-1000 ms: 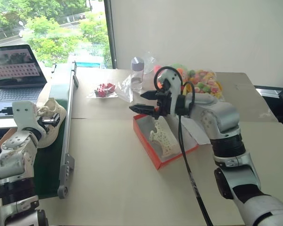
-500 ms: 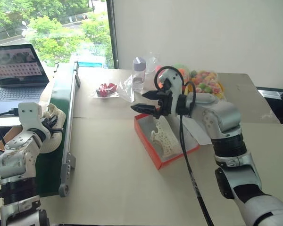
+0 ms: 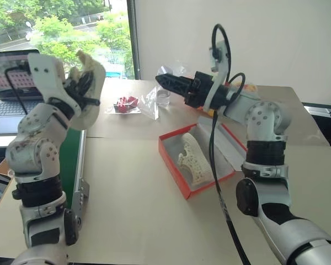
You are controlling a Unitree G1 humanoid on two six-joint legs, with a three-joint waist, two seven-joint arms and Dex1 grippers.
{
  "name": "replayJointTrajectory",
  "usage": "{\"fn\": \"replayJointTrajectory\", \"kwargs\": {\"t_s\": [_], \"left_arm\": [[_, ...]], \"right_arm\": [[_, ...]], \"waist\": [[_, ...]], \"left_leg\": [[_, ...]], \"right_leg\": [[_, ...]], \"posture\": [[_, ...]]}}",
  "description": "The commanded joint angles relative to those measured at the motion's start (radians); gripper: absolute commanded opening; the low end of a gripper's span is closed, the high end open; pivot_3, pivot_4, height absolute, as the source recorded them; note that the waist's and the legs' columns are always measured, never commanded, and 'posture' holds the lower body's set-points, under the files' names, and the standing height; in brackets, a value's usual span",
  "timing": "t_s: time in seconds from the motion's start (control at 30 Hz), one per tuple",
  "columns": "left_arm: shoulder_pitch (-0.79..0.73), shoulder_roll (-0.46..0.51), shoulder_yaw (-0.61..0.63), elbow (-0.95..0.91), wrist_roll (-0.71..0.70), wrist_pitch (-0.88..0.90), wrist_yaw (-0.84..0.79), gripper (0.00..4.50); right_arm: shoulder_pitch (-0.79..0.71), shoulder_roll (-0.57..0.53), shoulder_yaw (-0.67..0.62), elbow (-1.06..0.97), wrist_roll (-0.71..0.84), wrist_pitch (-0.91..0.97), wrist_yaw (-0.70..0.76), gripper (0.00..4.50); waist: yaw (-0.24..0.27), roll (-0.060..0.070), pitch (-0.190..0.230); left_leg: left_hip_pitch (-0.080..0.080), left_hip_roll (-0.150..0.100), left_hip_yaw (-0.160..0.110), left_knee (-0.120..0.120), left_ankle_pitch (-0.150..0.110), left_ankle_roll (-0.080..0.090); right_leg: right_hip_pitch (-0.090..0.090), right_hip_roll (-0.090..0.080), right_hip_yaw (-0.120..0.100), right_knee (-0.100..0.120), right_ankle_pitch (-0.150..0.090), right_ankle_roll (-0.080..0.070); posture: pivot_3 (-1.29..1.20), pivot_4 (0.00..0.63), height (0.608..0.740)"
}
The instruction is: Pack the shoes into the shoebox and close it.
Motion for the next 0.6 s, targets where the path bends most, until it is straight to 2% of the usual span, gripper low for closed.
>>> {"fn": "replayJointTrajectory", "kwargs": {"t_s": [0.03,0.13,0.33,0.6], "left_arm": [[-0.081,-0.065,-0.042,-0.075,-0.052,0.021,0.025,0.21],[-0.118,-0.122,-0.102,-0.101,-0.080,0.040,0.016,0.21],[-0.158,-0.208,-0.165,-0.094,-0.102,0.041,0.022,0.21],[-0.158,-0.251,-0.230,-0.061,-0.074,0.018,-0.014,0.21]], "right_arm": [[-0.072,0.021,-0.143,0.054,0.101,0.024,-0.134,4.50],[-0.098,0.029,-0.212,0.096,0.156,0.044,-0.216,4.50],[-0.096,0.038,-0.238,0.096,0.208,0.066,-0.301,4.50],[-0.079,0.035,-0.237,0.063,0.250,0.081,-0.352,4.50]], "waist": [[-0.002,0.000,0.000],[-0.007,0.000,0.000],[-0.011,0.000,0.000],[-0.010,0.000,0.000]], "left_leg": [[0.000,0.000,0.000,0.000,0.000,0.000],[0.000,0.000,0.000,0.000,0.000,0.000],[0.000,0.000,0.000,0.000,0.001,0.001],[0.000,-0.001,0.000,0.001,0.001,0.002]], "right_leg": [[0.000,0.000,0.000,0.000,0.000,0.000],[0.000,0.001,0.000,0.000,0.000,0.000],[0.000,0.002,0.003,0.000,-0.001,0.001],[0.000,0.002,0.004,0.000,-0.002,0.006]], "posture": [[0.00,0.150,0.740],[0.00,0.150,0.740],[0.00,0.150,0.740],[0.00,0.150,0.740]]}}
